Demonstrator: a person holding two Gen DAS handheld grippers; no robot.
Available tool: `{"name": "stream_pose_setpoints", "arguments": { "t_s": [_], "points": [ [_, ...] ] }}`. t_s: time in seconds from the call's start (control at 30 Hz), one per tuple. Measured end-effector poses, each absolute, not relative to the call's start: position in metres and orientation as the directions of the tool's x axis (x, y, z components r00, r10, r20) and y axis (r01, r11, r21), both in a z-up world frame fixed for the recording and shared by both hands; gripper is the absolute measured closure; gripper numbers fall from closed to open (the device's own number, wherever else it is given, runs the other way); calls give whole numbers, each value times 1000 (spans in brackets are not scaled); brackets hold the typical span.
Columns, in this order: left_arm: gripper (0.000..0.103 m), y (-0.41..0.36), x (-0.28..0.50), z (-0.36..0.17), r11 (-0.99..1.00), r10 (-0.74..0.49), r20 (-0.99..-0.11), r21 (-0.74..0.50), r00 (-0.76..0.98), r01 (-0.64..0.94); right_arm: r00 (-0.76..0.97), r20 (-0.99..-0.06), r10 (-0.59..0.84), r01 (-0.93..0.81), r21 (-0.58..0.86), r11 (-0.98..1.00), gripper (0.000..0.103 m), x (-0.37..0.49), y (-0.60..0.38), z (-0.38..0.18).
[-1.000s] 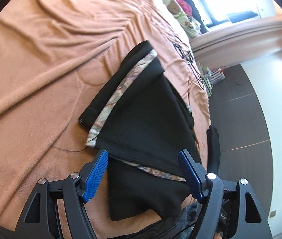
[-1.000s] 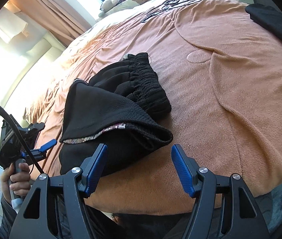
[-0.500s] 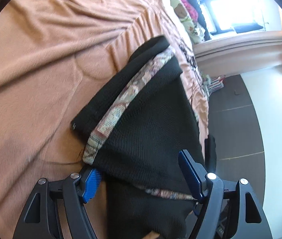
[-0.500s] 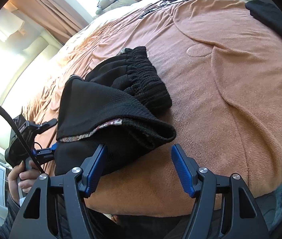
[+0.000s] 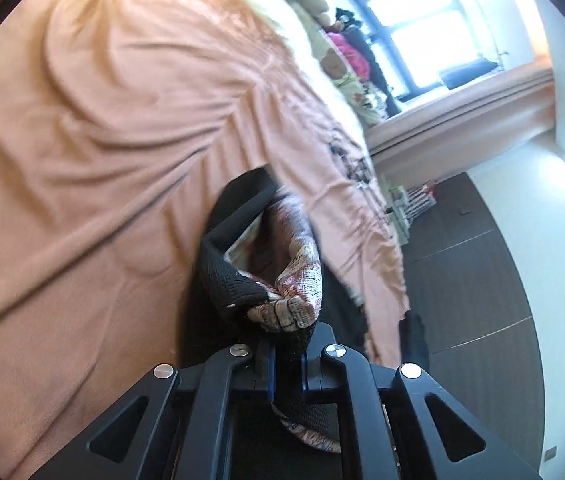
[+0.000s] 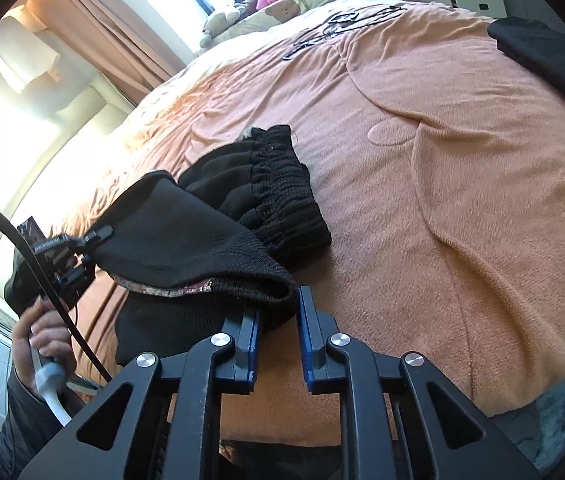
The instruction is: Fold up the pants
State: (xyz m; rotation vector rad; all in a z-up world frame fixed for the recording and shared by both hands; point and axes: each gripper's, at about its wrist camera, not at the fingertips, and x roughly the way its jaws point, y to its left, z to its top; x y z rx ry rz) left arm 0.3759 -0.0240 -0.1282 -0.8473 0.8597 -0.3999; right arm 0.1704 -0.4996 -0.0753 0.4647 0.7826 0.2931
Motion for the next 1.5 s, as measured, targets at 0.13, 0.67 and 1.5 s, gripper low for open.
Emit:
{"name": "stream_pose_setpoints", "arguments": {
  "t_s": [0.13,0.67,1.5],
  "points": [
    [95,-36,398,-102,618,-631,-471,-786,616,32,677,-595,434,-94,515,852,92,172,-504,-79],
    [95,-126,492,-63,698,-634,-534,-707,559,115,664,-550,506,-137,576,806,98,173,-514,-88],
    [36,-78,440,-96,779,-550,-660,-627,512,30,661,-548,513,-77,630,772,98,170,-522,-92]
  ]
}}
